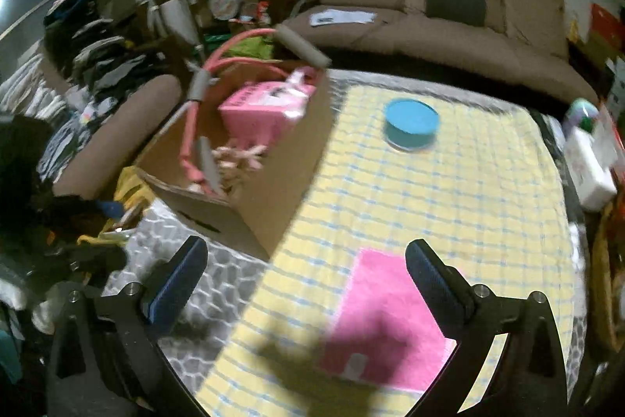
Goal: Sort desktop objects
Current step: 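Move both tools to the pink towel on the table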
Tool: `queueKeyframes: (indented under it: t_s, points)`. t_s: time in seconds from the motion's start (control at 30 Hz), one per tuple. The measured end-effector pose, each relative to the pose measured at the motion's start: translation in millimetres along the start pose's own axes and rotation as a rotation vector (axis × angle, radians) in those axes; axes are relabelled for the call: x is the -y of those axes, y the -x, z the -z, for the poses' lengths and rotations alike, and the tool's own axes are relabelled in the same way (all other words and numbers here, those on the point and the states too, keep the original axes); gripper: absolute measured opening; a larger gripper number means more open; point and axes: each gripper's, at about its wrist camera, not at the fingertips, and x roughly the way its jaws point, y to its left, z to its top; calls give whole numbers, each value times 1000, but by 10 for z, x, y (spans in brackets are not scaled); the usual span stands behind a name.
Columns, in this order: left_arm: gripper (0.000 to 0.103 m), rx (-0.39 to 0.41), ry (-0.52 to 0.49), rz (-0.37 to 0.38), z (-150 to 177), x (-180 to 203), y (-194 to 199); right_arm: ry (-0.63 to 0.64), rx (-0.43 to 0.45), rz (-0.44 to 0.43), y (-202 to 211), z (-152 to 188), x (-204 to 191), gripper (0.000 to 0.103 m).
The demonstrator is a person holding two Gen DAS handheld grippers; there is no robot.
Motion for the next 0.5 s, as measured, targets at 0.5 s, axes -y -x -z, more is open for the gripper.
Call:
queueKeyframes:
  t_s: [0.5]
  points:
    - [103,-138,-90,38,361,694,-1123,-191,-80,105,-141,767,1159,103]
